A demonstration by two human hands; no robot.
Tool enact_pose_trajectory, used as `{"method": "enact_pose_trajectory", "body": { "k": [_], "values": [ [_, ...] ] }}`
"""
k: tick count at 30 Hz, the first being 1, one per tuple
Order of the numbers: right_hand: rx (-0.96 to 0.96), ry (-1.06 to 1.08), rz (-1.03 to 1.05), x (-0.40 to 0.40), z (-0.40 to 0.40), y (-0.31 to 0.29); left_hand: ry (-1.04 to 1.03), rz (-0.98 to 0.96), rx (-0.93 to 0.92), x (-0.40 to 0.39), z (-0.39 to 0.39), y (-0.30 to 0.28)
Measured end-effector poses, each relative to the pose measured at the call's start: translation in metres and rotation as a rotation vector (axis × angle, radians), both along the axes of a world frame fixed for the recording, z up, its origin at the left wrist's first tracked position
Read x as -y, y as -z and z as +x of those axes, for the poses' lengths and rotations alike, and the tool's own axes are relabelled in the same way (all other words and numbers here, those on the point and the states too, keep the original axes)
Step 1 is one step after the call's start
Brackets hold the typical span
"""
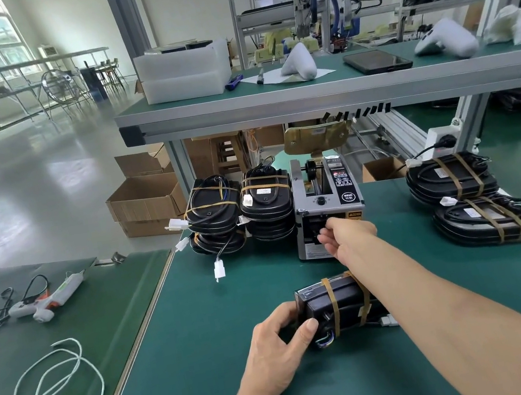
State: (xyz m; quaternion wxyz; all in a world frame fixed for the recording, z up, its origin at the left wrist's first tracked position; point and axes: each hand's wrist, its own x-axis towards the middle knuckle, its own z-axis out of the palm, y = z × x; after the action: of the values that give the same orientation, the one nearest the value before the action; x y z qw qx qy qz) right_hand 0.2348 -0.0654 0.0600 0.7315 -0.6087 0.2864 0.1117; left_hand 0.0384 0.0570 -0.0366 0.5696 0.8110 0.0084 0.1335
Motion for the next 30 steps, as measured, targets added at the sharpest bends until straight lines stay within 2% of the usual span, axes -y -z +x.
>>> {"method": "enact_pose_trajectory", "body": {
  "k": [6, 9, 11, 13, 16, 18, 21, 25, 30],
  "values": [
    [-0.009, -0.04, -0.022, 0.005, -0.003, -0.002, 0.0, 0.009, 0.001, 0.0, 0.0, -0.001],
    [0.037, -0.188, -0.078, 0.013, -0.011, -0.013, 0.001, 0.008, 0.003, 0.0, 0.0, -0.001],
    [0.139, -0.338, -0.154, 0.023, -0.021, -0.023, -0.003, 0.01, 0.002, 0.0, -0.001, -0.001],
    [0.326, -0.435, -0.25, 0.038, -0.035, -0.03, -0.007, 0.012, 0.003, 0.0, 0.0, -0.001],
    [0.595, -0.513, -0.442, 0.06, -0.067, -0.034, -0.009, 0.015, -0.005, -0.001, 0.001, 0.001],
    [0.658, -0.539, -0.482, 0.068, -0.086, -0.03, -0.007, 0.011, -0.005, -0.001, 0.001, 0.002],
    [0.694, -0.532, -0.493, 0.068, -0.109, -0.02, -0.006, -0.004, -0.004, -0.001, 0.001, 0.003],
    [0.737, -0.544, -0.628, 0.056, -0.129, -0.007, -0.008, -0.013, -0.004, -0.001, 0.002, 0.003],
    [0.713, -0.553, -0.663, 0.047, -0.141, 0.003, -0.005, -0.006, 0.003, -0.001, 0.002, 0.004]
  ]
}}
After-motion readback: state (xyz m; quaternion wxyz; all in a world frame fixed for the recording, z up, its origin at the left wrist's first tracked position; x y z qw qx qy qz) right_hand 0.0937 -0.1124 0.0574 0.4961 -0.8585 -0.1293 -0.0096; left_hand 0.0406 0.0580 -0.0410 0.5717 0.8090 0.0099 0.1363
